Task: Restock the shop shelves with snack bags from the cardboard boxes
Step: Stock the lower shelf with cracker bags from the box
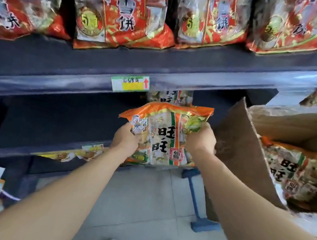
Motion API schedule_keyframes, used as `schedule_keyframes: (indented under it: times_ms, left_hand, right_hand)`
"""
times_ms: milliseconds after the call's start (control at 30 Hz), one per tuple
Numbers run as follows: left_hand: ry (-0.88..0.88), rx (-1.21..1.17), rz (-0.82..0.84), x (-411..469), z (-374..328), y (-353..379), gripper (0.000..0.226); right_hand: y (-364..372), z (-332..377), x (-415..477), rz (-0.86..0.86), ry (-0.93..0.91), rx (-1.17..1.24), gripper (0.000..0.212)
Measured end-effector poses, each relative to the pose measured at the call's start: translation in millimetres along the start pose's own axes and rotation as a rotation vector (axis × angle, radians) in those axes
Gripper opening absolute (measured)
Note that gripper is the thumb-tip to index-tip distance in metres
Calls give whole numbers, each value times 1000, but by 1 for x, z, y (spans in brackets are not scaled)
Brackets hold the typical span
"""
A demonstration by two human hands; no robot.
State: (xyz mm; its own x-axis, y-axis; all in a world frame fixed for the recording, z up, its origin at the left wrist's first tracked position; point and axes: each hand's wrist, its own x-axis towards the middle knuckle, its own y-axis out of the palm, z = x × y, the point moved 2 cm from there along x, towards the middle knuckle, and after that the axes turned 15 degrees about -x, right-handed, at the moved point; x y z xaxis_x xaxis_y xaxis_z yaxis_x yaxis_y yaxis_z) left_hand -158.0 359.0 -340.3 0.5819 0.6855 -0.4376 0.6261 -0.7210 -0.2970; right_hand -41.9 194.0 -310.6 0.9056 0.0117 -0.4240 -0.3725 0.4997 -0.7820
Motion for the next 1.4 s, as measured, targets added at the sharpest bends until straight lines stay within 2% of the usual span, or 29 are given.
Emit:
schedule_keyframes:
  times_ms: [133,267,467,600,767,833,933,1033,1233,1400]
  left_hand:
    - [149,-27,-80,43,10,14,12]
    - [254,-150,-110,86,7,27,14]
    - [443,-200,-85,151,2,51,13]
    - [493,-253,-99,183,33,78,12]
    - [657,-270,-123,201,46,98,11]
    - [657,-213,-144,211,55,105,5]
    - [584,-111,-187,223,67,112,32]
    - [551,-50,-218,223,71,115,46]
    - [518,-144,-158,232,60,115,43]
    - [443,-242,-145,239,51,115,45]
  right_hand:
    - [36,4,38,-93,-26,286,21]
    - [53,16,78,-199,-96,460,19]
    - [75,34,141,-335,-247,521,25]
    - [105,19,179,-367,-284,583,25]
    - [134,-4,212,-419,-351,605,34]
    - [141,-9,221,-405,-315,539,41]
    - [149,-14,225,-405,-206,387,55]
    - [158,-17,223,-382,-149,397,54]
    - [153,2,228,-247,-256,464,59]
    - [153,11,228,-130,-299,352,80]
